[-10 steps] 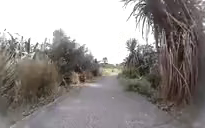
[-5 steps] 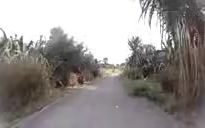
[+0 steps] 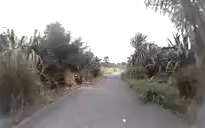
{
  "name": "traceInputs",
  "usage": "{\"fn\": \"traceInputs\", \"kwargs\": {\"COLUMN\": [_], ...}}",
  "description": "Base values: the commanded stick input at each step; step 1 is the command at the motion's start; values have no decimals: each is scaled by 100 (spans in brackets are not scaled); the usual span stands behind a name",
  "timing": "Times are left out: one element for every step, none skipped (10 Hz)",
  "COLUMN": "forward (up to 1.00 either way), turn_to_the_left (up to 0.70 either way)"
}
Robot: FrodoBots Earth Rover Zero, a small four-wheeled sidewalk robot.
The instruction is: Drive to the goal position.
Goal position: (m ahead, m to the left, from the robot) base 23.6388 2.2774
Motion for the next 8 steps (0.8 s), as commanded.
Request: {"fn": "traceInputs", "kwargs": {"forward": [100,100,100,100,100,100,100,100], "turn_to_the_left": [0,0,0,0,0,-4,-18,-34]}}
